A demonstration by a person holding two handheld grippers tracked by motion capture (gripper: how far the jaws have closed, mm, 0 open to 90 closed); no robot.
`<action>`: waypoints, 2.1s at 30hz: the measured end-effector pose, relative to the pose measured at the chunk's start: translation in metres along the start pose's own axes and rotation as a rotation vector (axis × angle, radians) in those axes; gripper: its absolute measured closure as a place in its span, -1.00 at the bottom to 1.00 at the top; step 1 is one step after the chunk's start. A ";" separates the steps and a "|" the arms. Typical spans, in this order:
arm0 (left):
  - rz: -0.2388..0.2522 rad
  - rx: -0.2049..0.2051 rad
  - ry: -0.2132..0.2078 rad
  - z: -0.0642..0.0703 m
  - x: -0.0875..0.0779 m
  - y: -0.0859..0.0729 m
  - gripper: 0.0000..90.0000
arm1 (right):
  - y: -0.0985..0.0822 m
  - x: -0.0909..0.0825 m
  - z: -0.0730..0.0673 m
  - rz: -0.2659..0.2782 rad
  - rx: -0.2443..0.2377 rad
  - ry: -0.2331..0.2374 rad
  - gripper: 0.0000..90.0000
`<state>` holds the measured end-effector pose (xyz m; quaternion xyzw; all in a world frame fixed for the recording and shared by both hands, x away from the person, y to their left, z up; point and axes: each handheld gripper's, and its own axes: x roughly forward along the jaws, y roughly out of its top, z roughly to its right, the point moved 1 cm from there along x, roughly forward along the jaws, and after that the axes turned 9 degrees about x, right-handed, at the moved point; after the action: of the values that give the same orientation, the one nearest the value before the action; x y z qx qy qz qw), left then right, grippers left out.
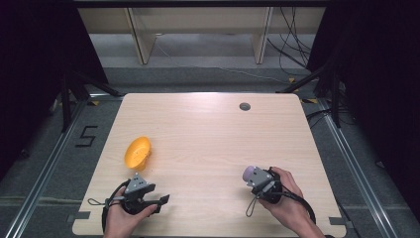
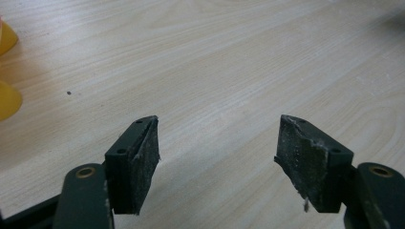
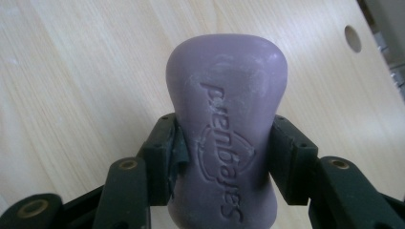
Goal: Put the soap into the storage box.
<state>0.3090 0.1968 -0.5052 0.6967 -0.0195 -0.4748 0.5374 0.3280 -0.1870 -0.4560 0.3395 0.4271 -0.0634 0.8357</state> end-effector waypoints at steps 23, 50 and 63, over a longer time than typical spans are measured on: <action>0.045 -0.008 -0.051 0.005 0.007 0.022 -0.30 | 0.001 -0.009 -0.005 0.124 -0.211 -0.156 0.12; 0.133 0.087 -0.345 0.088 0.069 0.154 -0.25 | 0.005 -0.013 -0.016 0.150 -0.225 -0.151 0.12; 0.089 0.061 -0.412 0.102 0.093 0.164 -0.13 | 0.008 -0.013 -0.017 0.168 -0.266 -0.155 0.12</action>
<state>0.3701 0.0030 -0.4359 0.5991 -0.1742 -0.5823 0.5212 0.3119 -0.1726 -0.4492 0.2547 0.3362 0.0377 0.9059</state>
